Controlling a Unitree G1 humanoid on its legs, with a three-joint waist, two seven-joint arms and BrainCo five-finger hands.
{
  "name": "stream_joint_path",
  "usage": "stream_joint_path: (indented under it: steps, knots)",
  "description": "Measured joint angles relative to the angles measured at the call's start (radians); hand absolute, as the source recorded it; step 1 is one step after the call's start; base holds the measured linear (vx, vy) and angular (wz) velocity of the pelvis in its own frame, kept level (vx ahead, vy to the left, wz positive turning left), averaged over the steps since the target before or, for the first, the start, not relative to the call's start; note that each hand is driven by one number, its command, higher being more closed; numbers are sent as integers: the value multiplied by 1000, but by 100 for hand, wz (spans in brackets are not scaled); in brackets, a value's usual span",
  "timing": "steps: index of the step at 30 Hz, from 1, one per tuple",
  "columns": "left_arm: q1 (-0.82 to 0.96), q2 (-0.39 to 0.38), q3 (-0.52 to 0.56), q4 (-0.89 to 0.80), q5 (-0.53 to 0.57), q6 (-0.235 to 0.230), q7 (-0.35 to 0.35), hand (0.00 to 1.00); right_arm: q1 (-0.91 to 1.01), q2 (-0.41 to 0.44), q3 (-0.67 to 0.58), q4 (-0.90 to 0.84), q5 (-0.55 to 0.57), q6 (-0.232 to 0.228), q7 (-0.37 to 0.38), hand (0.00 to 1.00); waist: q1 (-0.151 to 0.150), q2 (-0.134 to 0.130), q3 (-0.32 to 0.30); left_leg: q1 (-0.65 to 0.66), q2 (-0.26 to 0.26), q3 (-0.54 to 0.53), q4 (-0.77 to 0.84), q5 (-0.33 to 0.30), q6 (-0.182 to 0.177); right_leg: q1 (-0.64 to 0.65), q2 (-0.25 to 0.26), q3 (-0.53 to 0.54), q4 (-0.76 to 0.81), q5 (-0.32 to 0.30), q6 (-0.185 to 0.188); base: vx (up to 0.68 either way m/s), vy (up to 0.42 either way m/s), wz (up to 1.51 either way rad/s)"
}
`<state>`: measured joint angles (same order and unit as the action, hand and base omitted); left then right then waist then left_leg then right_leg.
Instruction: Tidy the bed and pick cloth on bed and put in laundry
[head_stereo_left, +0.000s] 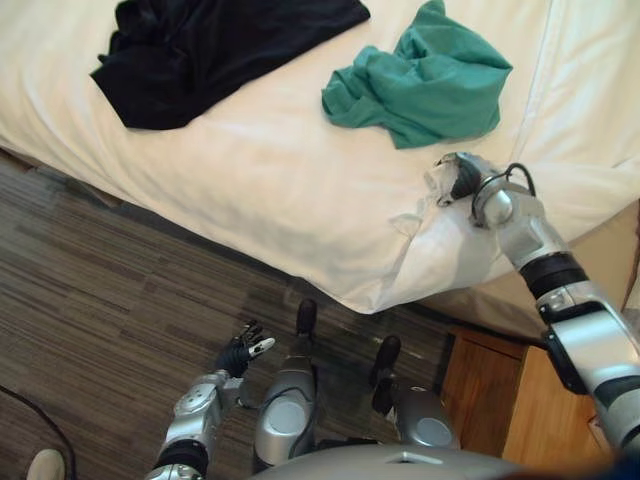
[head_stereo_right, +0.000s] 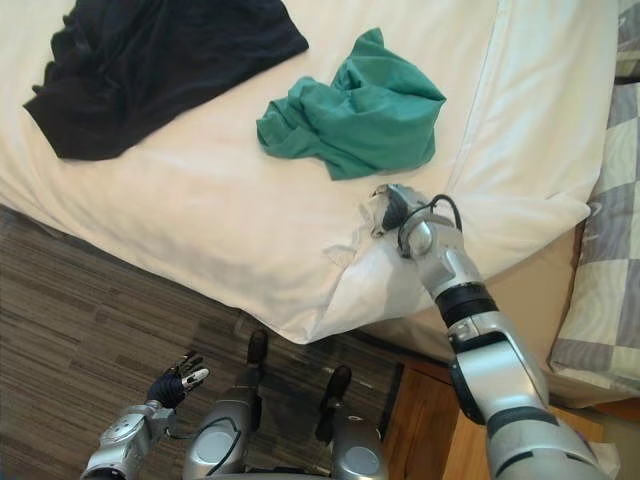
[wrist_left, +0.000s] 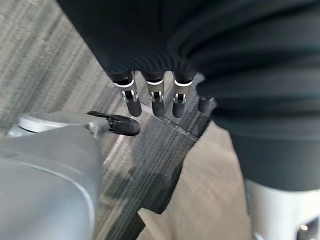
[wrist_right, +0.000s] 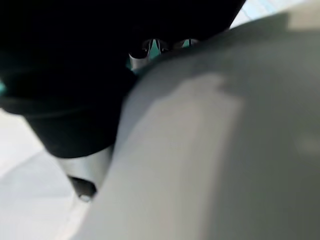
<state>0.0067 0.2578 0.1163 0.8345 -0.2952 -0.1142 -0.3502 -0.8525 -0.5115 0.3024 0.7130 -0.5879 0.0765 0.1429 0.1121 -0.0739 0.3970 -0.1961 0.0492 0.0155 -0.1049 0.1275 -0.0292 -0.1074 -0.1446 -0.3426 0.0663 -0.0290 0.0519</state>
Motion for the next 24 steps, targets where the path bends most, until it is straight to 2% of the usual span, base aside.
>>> stream_joint_path:
  steps: [4,9,11,12,13,15,18,19,20,21,22,24]
  knots:
    - [-6,2,0,-36,1,24,-1,0,55,-10,-27,-12,100,5,-3,100,11,-4,0,5,0,-10,0,2,-7,10,3,0,0,-5,-6,57,-9,8]
    - [10,1,1,-47,34,73,0,0,282,30,-156,-175,215,-8,-58,100,5,-17,-6,58,1,-7,1,-1,-10,66,3,30,2,-5,-5,85,3,5]
    - [49,1,1,-72,53,86,1,0,405,90,-207,-276,251,-14,-84,100,-11,-42,-28,86,3,32,1,-7,-18,84,2,53,3,-5,-5,55,17,-18]
    - [55,0,1,-73,53,87,1,0,428,100,-214,-293,255,-16,-87,100,-14,-46,-34,88,3,37,1,-8,-19,84,3,59,3,-5,-5,50,14,-34]
    - [78,-3,1,-73,56,89,6,0,522,135,-235,-372,270,-21,-101,100,-22,-65,-62,100,5,60,1,-15,-22,84,3,80,2,-6,-3,47,8,-37]
    - [116,-13,0,-66,82,90,8,0,664,189,-279,-462,283,-33,-110,100,-53,-86,-123,117,4,85,1,-27,-15,89,-1,93,2,-17,14,31,0,-38]
    - [152,-34,0,-45,90,87,8,0,812,228,-348,-535,318,-67,-110,100,-81,-80,-188,161,2,128,0,-52,-17,118,-4,140,-16,-31,34,5,4,-41]
    - [153,-36,0,-42,90,87,8,0,820,228,-352,-538,322,-68,-110,100,-83,-78,-193,162,2,131,0,-52,-17,119,-4,142,-18,-32,35,-41,1,-35]
    - [162,-53,0,-26,90,86,9,0,859,229,-378,-552,339,-78,-110,0,-100,-62,-219,166,4,139,-1,-53,-17,118,-2,153,-20,-34,38,-36,-1,-17]
    - [169,-61,-2,-26,90,86,8,0,875,229,-392,-560,348,-83,-110,0,-107,-54,-228,169,4,143,-1,-53,-17,119,-2,158,-20,-40,40,-47,4,-28]
    - [180,-85,-19,-27,90,89,10,0,917,233,-431,-589,378,-85,-110,0,-125,-33,-246,181,3,156,-1,-57,-13,122,-1,169,-19,-45,45,-25,13,-22]
    - [188,-103,-42,-30,89,110,15,0,962,250,-476,-619,419,-85,-110,0,-136,-13,-266,186,3,165,0,-62,-10,123,-1,174,-24,-45,45,-3,15,-18]
